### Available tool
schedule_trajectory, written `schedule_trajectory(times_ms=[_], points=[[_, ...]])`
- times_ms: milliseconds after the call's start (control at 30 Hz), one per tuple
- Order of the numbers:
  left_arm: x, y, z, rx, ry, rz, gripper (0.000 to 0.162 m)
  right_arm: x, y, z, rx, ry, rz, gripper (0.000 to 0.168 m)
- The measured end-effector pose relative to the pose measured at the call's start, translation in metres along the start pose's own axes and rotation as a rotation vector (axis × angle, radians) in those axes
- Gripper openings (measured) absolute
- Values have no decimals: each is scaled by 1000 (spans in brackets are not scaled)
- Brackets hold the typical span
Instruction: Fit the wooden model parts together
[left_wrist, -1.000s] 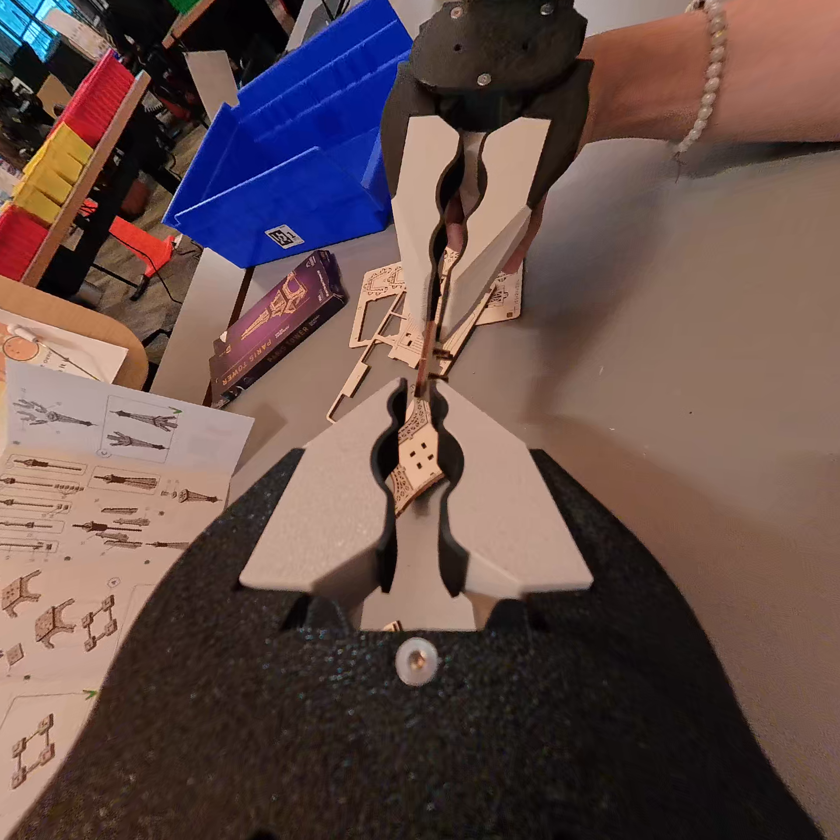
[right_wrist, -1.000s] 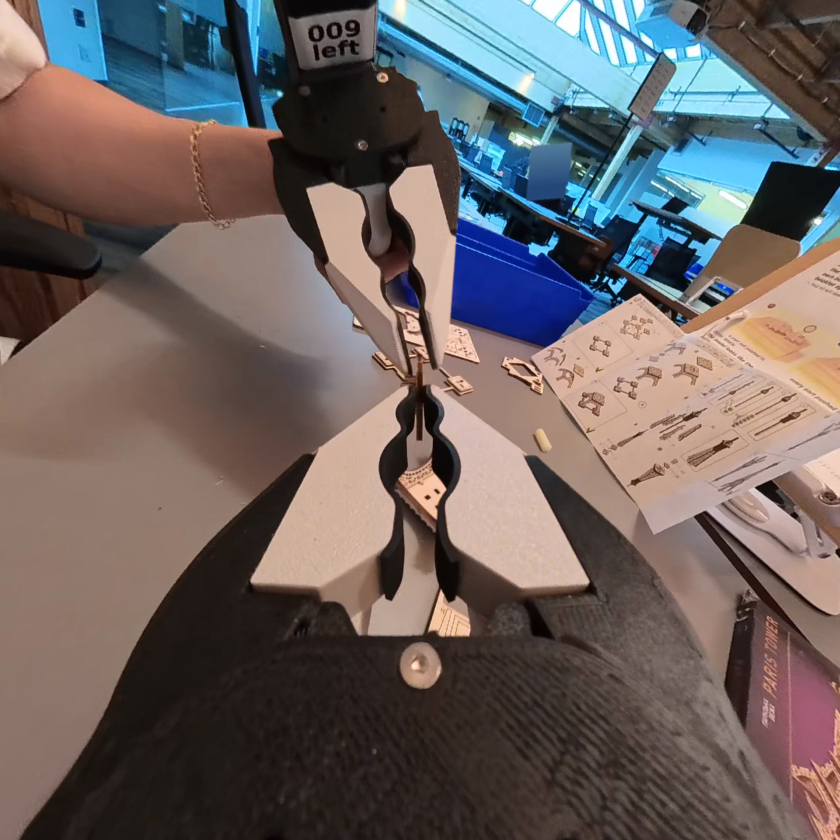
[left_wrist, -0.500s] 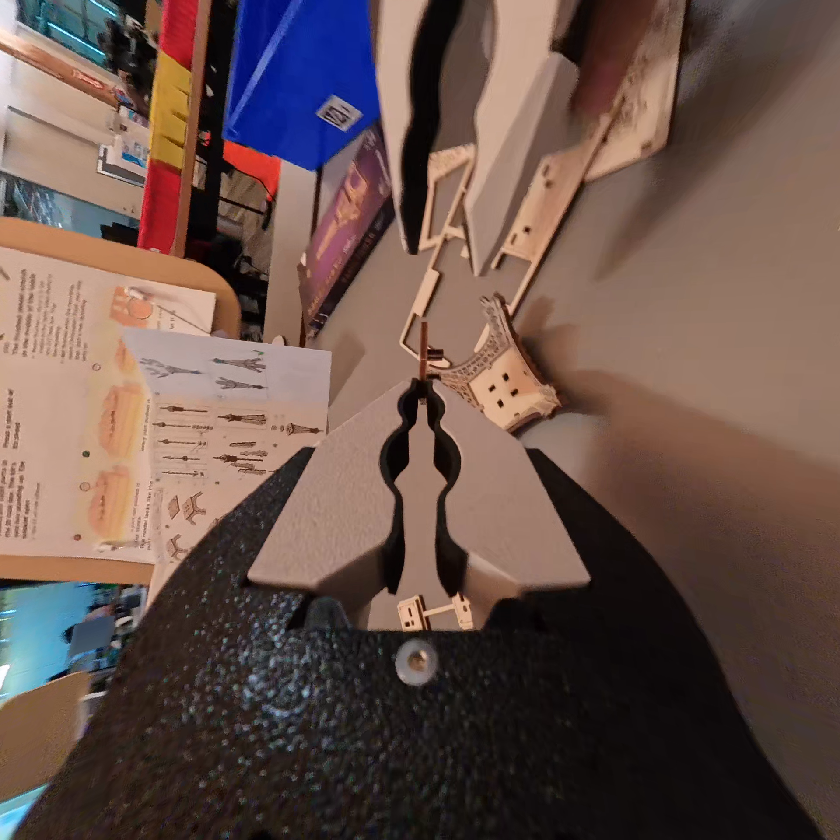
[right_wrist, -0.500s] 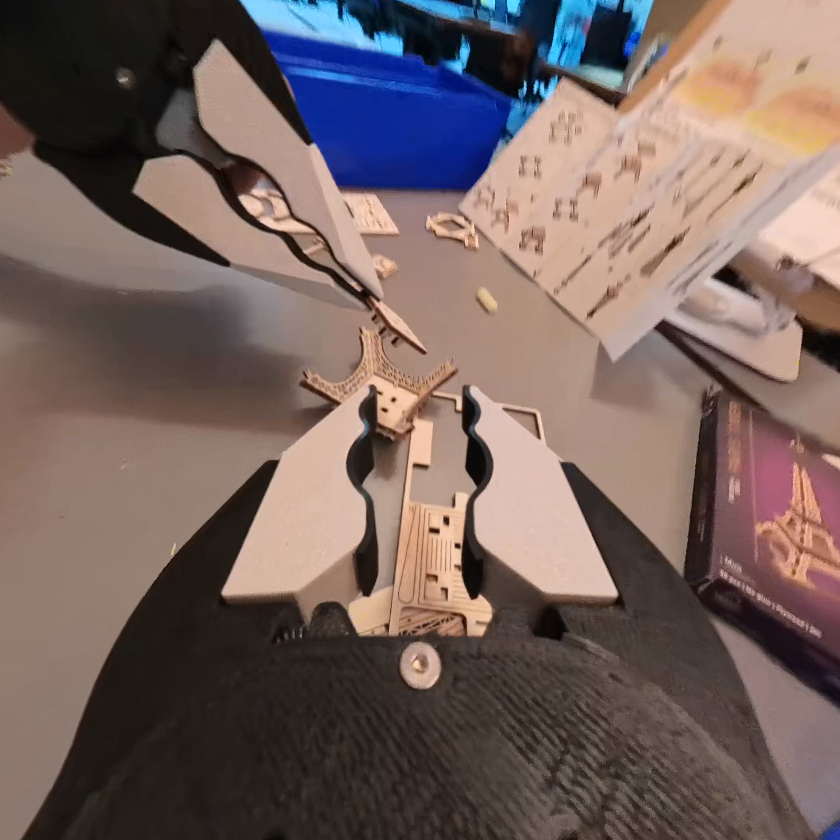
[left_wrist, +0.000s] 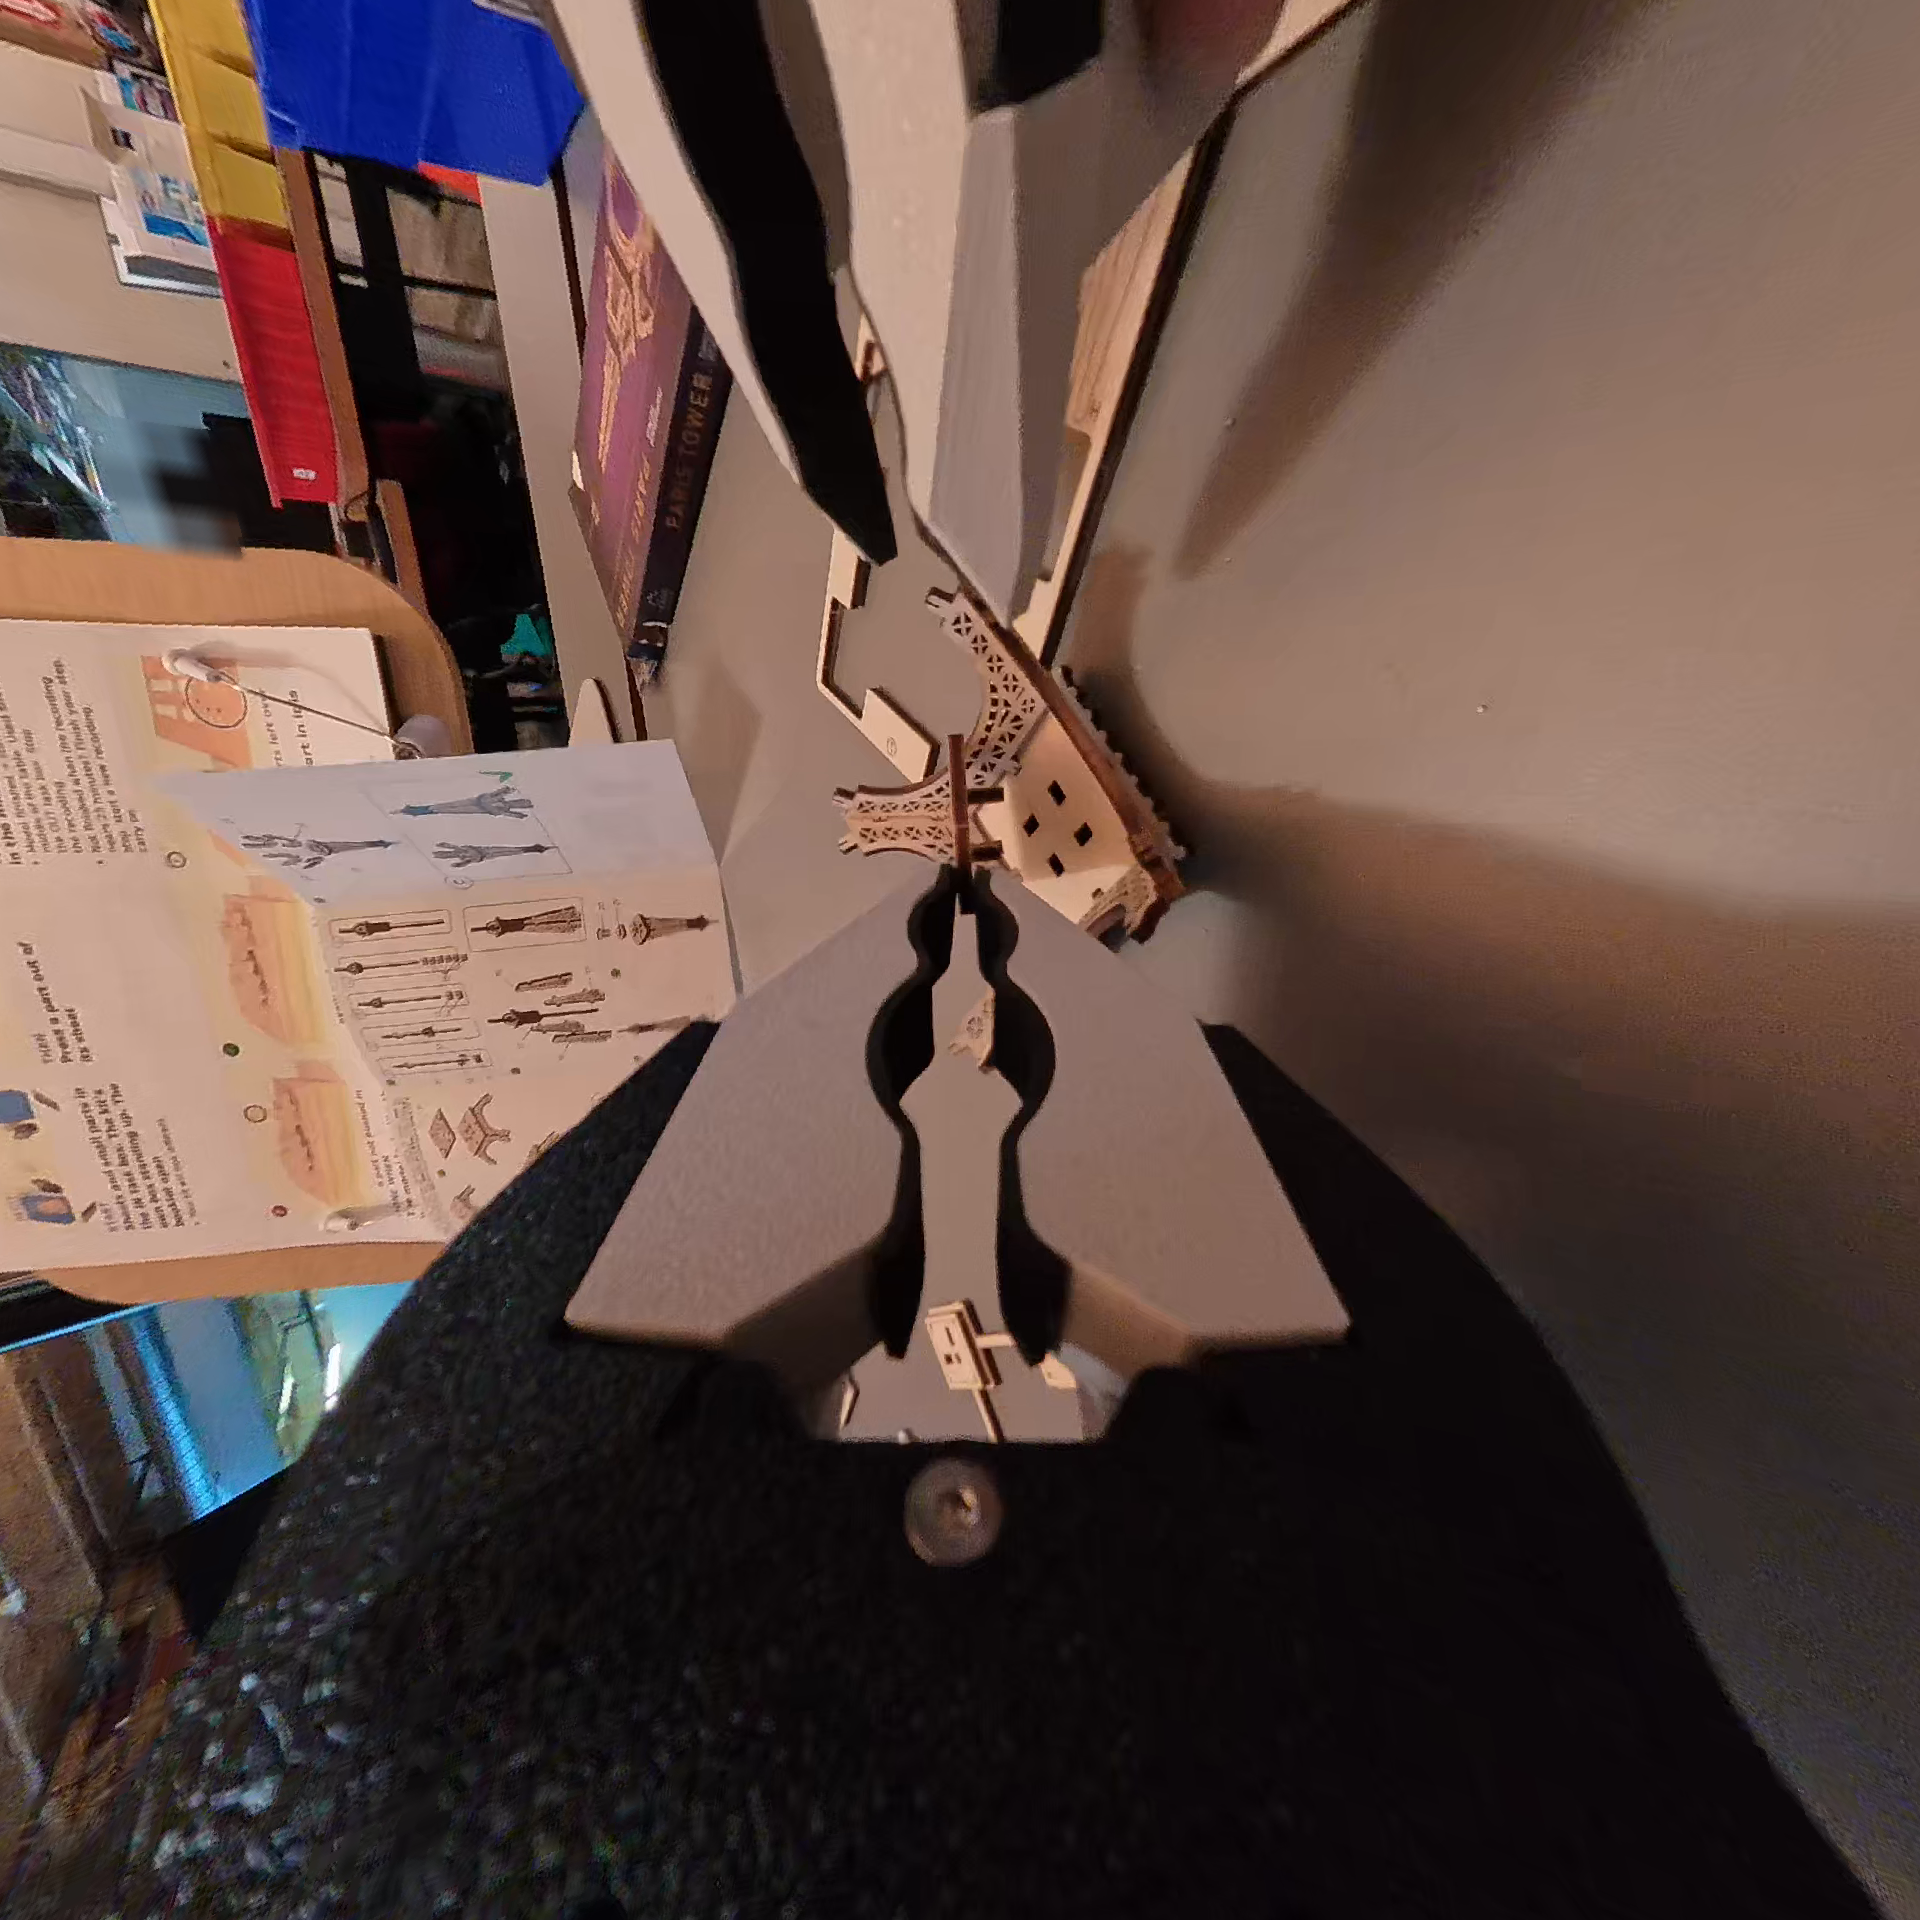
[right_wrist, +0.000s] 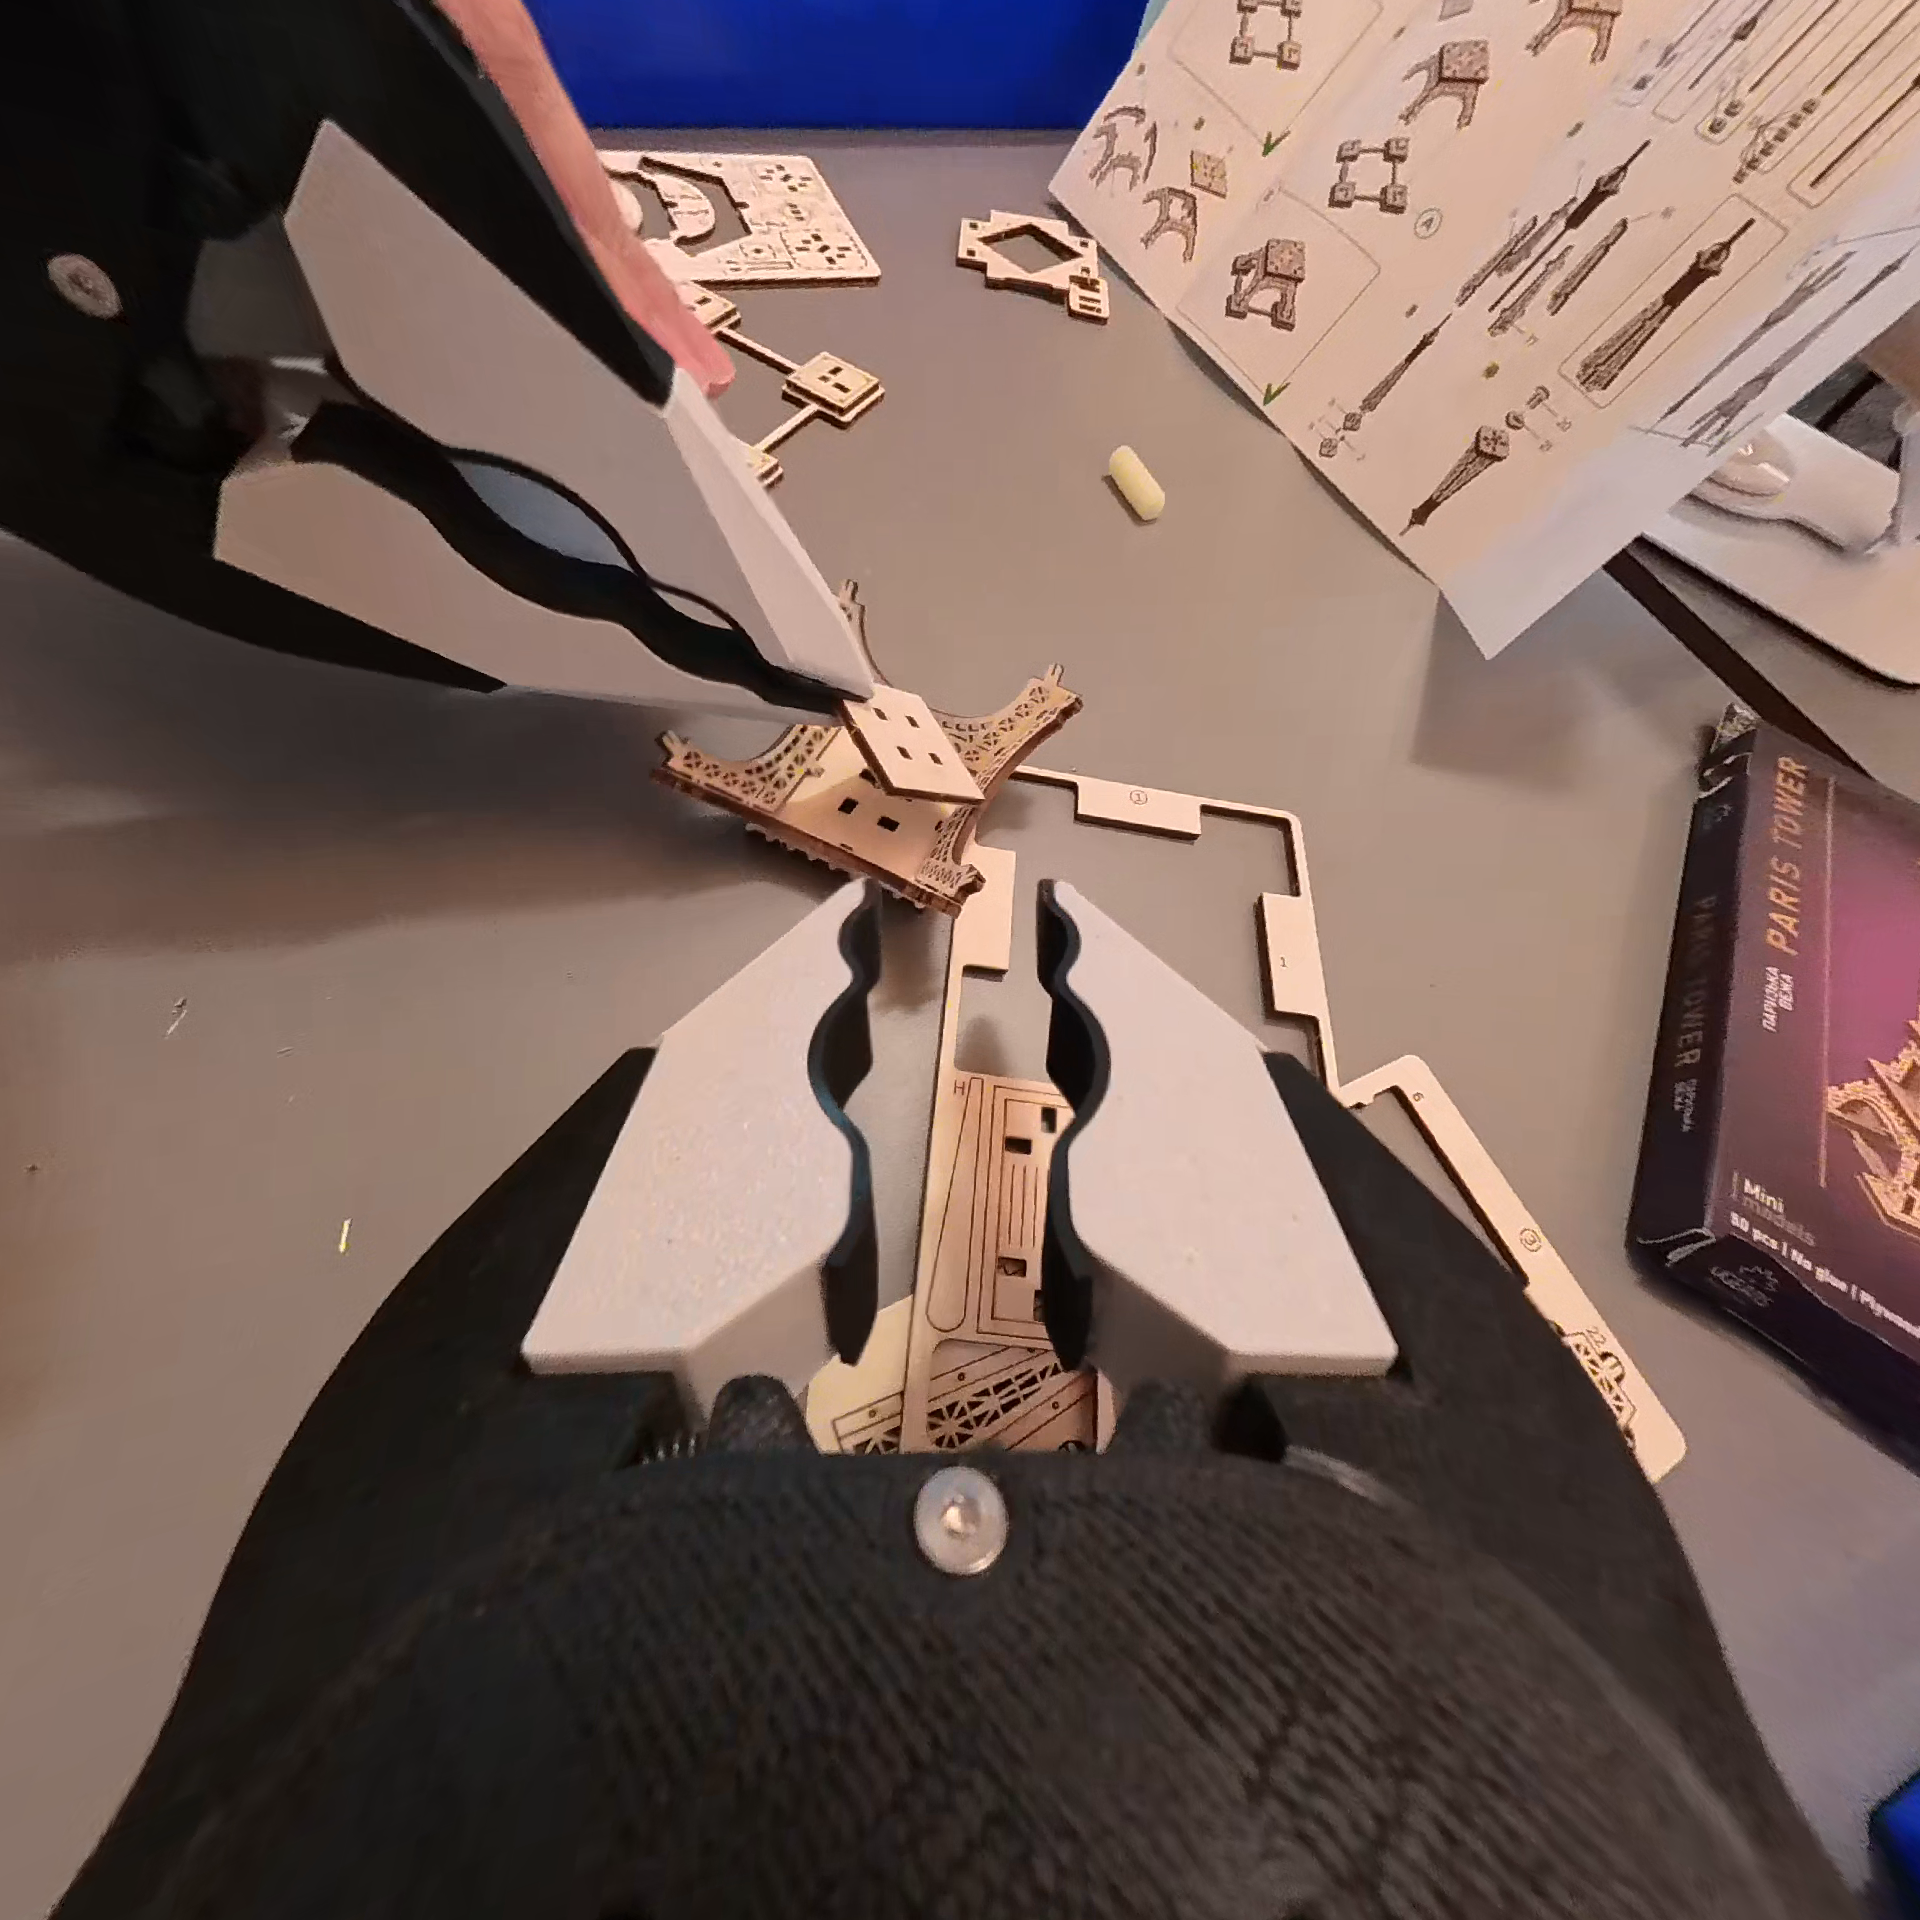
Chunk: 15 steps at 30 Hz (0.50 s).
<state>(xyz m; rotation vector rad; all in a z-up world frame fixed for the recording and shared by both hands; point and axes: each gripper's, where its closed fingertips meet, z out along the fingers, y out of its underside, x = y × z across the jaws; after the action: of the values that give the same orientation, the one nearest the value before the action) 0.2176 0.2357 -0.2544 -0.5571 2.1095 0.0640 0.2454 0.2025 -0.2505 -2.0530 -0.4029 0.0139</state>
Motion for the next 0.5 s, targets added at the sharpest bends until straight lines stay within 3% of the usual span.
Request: schedule_trajectory(times_ms=[367, 500], points=[[0, 5, -3, -73, -59, -28, 0, -4, -1, 10, -37, 25, 24, 36], [1, 6, -3, -55, -93, -18, 0, -21, -9, 13, -13, -71, 108, 28]])
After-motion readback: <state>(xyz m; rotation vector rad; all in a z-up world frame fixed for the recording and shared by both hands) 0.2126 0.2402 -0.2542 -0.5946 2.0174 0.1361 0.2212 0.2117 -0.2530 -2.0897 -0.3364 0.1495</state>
